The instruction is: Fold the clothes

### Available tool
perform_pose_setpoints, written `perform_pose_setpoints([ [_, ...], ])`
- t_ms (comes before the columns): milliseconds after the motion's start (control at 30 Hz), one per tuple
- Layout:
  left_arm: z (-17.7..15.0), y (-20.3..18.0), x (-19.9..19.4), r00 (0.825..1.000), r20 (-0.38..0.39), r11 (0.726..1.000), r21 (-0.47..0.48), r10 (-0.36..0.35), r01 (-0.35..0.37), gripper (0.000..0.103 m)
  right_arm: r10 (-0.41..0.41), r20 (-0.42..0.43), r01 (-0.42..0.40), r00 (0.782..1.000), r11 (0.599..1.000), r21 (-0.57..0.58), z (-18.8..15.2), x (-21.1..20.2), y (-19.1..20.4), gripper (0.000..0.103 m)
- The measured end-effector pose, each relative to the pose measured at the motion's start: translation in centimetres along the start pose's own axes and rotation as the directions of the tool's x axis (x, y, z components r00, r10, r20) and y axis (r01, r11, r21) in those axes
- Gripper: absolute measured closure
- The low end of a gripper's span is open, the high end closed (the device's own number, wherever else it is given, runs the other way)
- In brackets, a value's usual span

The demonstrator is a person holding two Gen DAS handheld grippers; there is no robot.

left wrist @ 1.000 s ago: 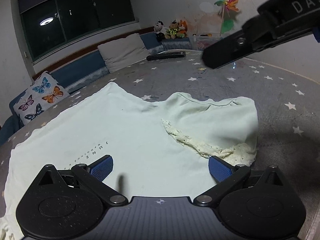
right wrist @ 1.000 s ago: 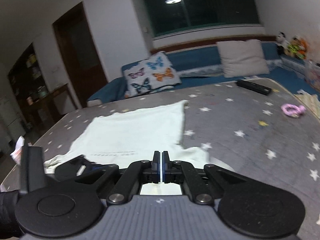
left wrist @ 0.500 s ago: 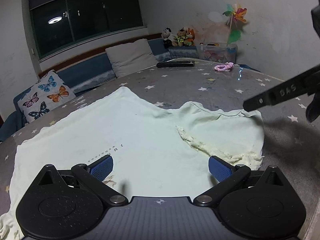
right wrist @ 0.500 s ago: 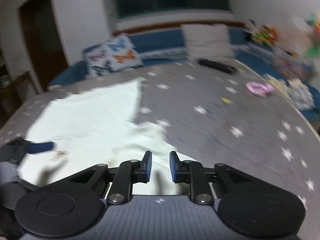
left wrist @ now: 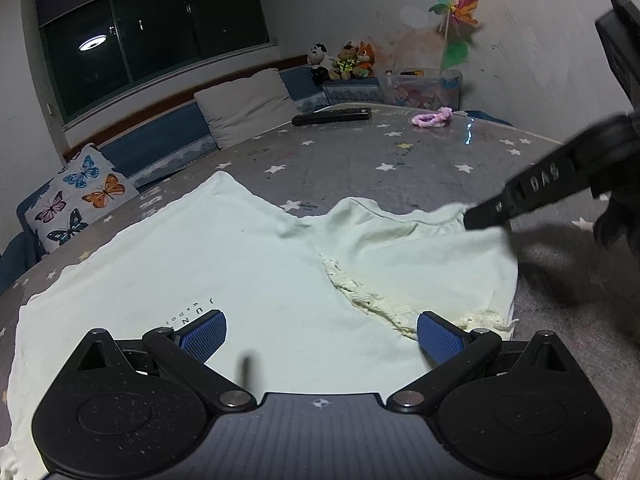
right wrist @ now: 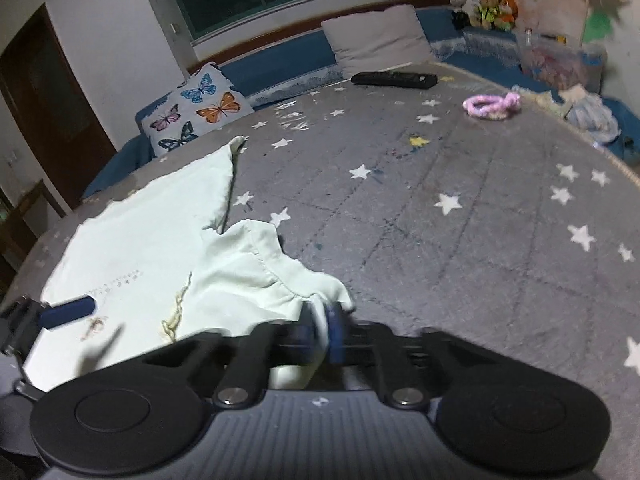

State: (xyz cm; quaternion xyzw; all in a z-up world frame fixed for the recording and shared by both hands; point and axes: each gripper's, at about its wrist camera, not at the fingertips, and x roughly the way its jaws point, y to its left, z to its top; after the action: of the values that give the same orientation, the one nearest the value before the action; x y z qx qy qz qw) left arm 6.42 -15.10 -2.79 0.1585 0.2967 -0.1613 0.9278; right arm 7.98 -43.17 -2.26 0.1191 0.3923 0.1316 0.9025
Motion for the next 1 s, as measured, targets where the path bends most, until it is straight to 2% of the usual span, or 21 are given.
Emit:
perform_pose_setpoints([
  [100, 0.0, -0.1, 0.3, 1.000, -0.004, 1.000, 0.002, -0.006, 0.006, 0.000, 0.020, 0.022, -0.021, 1.000, 0.999, 0.024, 0.6, -0.5, -0.2, 0.098],
  [233, 0.0, -0.2, 0.5, 1.000, -0.003, 1.000, 0.001, -0.017, 0.017, 0.000, 0.096, 0.074, -0.097, 0.993, 0.995, 0.013, 2.0, -2.4, 0.9, 0.098],
  [433, -0.4, 0.8, -0.4, 1.000, 0.012, 0.999, -0.027, -0.023, 0.023, 0.000, 0.221, 0.094, -0.208, 0.971, 0.970, -0.129, 2.8, -4.4, 5.8, 0.098],
  [533, -1.1, 1.9, -1.7, 1.000, 0.024, 0.999, -0.052, -0.009, 0.010, 0.000, 0.253, 0.065, -0.236, 0.965, 0.951, -0.200, 2.7, -3.9, 8.4, 0.098],
  [800, -3.1, 6.5, -4.6, 0.995, 0.025, 0.985, -0.147, 0.100, -0.095, 0.000, 0.278, -0.063, -0.282, 0.959, 0.891, -0.356, 0.4, -0.6, 14.0, 0.097],
  [900, -3.3, 7.5, -4.7, 0.992, 0.014, 0.976, -0.181, 0.129, -0.124, 0.000, 0.298, -0.115, -0.319, 0.948, 0.867, -0.382, -0.8, -0.1, 15.2, 0.090],
  [1000, -3.2, 8.2, -4.8, 0.989, 0.010, 0.969, -0.202, 0.144, -0.139, 0.000, 0.316, -0.121, -0.338, 0.941, 0.860, -0.383, -1.1, -0.8, 15.1, 0.088],
])
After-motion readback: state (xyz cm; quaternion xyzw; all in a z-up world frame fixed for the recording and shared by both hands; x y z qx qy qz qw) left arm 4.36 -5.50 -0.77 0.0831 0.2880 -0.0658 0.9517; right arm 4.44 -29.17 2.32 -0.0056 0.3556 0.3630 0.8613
